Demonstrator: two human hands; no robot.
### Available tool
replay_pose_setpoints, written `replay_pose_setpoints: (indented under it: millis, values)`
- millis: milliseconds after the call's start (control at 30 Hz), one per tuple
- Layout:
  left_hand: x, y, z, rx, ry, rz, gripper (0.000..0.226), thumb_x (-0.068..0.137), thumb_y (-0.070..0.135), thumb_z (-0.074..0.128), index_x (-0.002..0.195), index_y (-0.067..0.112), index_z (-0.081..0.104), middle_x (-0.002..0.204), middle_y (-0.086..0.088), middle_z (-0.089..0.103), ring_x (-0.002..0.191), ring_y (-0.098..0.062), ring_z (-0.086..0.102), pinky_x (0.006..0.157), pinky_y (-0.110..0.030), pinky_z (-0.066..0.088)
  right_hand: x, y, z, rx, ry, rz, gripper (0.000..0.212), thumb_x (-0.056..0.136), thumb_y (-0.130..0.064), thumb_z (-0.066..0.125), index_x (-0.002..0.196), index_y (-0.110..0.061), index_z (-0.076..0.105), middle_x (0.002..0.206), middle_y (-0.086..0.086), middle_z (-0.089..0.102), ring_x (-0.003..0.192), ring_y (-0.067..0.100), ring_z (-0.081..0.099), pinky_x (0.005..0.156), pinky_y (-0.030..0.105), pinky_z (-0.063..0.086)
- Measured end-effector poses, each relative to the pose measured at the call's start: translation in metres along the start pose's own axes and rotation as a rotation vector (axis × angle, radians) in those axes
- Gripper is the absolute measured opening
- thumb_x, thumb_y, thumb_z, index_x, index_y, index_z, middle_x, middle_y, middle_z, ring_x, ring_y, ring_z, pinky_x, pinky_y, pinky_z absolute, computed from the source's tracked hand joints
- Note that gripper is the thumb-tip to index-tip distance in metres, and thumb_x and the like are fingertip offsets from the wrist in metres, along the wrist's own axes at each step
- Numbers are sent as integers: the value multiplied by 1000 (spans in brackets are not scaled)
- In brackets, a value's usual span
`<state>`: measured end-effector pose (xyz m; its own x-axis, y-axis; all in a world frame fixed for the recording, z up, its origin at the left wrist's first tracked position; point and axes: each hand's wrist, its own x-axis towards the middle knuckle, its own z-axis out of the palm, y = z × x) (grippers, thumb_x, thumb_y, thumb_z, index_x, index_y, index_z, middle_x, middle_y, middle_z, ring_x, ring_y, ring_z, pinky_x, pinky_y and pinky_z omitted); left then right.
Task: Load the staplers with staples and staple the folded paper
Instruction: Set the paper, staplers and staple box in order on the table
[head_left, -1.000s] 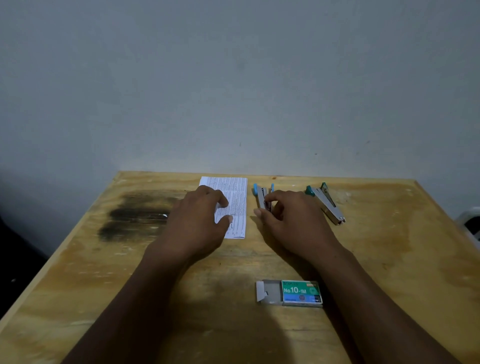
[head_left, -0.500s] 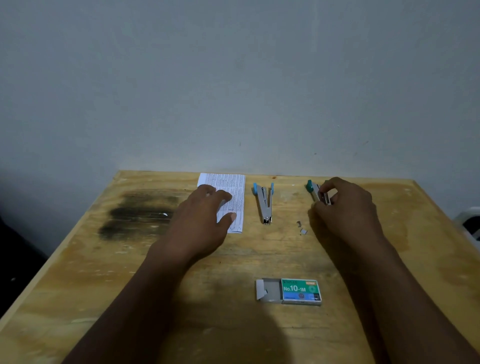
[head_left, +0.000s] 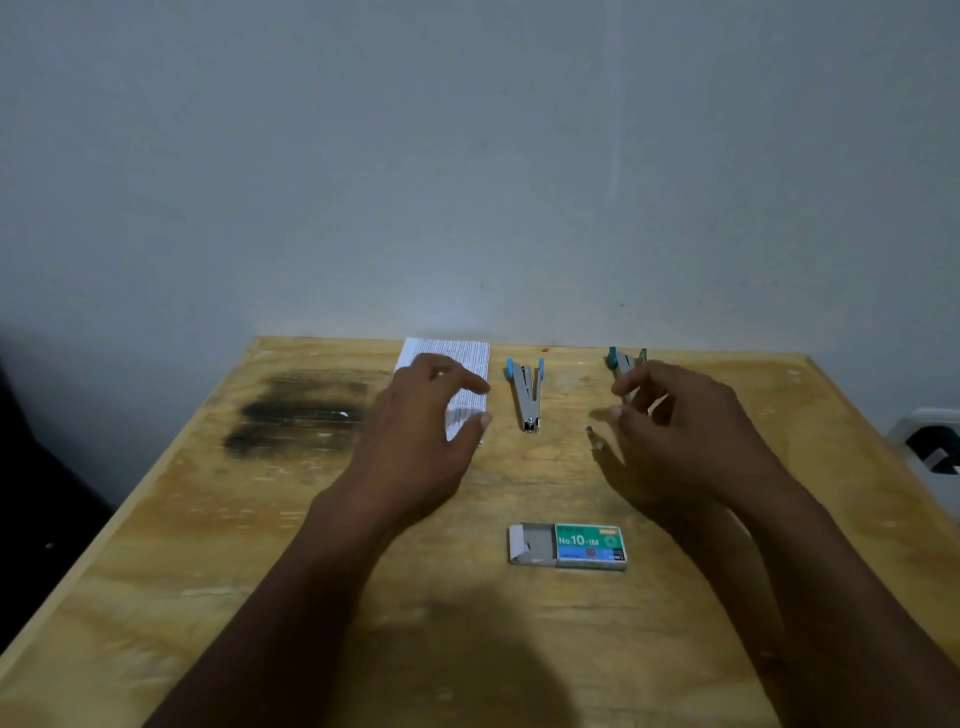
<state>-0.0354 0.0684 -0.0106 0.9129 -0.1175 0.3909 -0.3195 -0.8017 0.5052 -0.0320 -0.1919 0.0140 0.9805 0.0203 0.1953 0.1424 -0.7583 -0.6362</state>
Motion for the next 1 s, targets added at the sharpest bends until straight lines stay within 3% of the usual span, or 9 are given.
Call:
replay_pose_setpoints:
  millis: [133, 267, 333, 500, 1000]
  values:
    - [-33, 18, -16, -165, -241, 95, 24, 85, 43, 71, 108, 40, 65, 109, 22, 63, 98, 1, 59, 78, -15, 47, -44, 0, -9, -17, -212, -92, 18, 88, -32, 71, 101, -38, 62, 95, -14, 63, 84, 5, 59, 61, 13, 43]
    - [-54, 21, -23, -160, -405, 64, 39, 73, 51, 83, 107, 38, 69, 102, 22, 67, 99, 3, 62, 80, -10, 48, -74, 8, -4, -1, -330, -151, 26, 79, -49, 75, 101, -44, 63, 98, -20, 65, 88, 3, 60, 66, 14, 52]
    - [-56, 24, -21, -116, -396, 80, 33, 73, 44, 87, 101, 37, 72, 98, 21, 68, 95, 2, 61, 78, -10, 47, -78, 10, 1, -17, -321, -178, 25, 76, -52, 75, 96, -48, 61, 98, -21, 64, 89, 4, 59, 68, 19, 54]
    - [-53, 31, -13, -127, -364, 59, 21, 73, 40, 88, 91, 35, 79, 95, 20, 72, 93, -3, 63, 81, -32, 57, -75, 11, 6, -37, -289, -208, 21, 79, -40, 78, 95, -44, 65, 98, -19, 63, 87, 3, 58, 65, 14, 50]
    - [-55, 48, 3, -159, -301, 74, 19, 76, 37, 86, 92, 27, 83, 94, 13, 77, 86, -2, 66, 74, -29, 60, -76, 18, 16, -9, -199, -226, 22, 78, -38, 80, 98, -35, 70, 100, -18, 65, 89, 3, 59, 64, 15, 52]
